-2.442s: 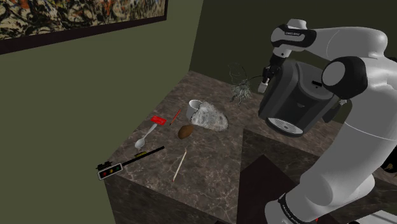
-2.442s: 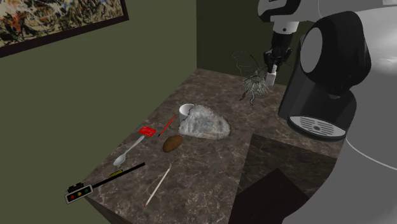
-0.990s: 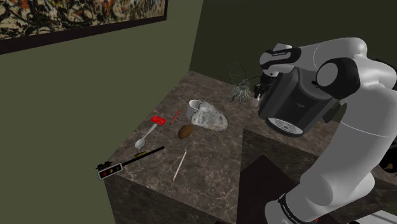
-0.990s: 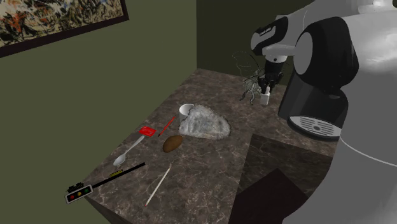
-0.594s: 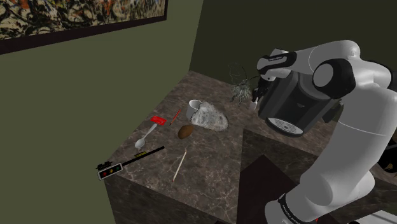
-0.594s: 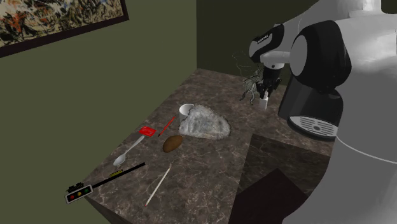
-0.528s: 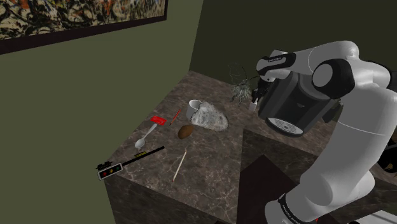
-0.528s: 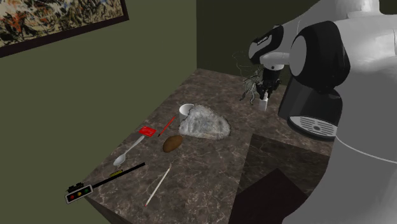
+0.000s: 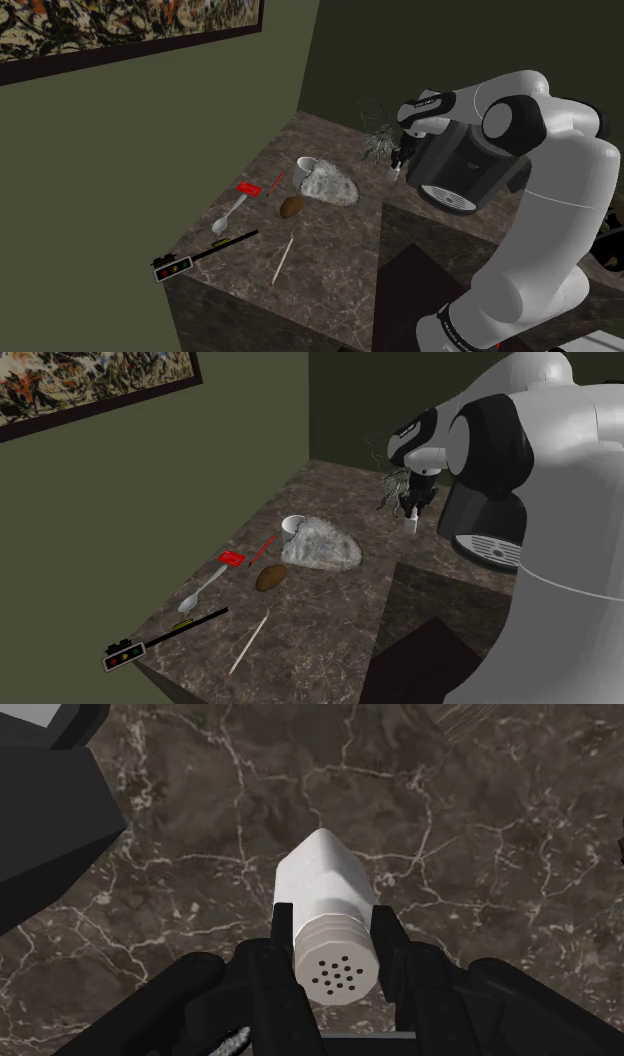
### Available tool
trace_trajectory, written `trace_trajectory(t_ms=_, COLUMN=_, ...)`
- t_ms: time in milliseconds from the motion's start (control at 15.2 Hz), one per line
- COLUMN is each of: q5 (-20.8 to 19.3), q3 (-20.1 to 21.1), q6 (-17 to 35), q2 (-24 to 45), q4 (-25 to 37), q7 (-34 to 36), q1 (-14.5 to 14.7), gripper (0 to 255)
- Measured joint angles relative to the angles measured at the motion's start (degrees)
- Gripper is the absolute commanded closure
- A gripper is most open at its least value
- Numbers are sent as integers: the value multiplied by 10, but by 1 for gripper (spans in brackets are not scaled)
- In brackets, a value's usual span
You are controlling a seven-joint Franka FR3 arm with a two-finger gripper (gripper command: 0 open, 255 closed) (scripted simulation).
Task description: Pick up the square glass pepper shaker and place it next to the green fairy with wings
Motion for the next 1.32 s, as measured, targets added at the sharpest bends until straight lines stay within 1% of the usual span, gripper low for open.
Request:
trace_trajectory(t_ms=462, q5=10, q3=6, q6=40, q2=29, q4=-12, q7=-5, q1=-4, gripper=255)
trace_trajectory(t_ms=858, q5=10, q3=6, q6=44, q2=31, q4=-14, q7=-6, q1=-4, gripper=255)
trace_trajectory(t_ms=924, q5=10, q3=6, q6=44, q2=31, q4=-14, q7=-6, q1=-4, gripper=0)
trace_trajectory(t_ms=1320, q5=10, q3=6, q6=44, q2=31, q4=-14, q7=-6, q1=-4, gripper=0)
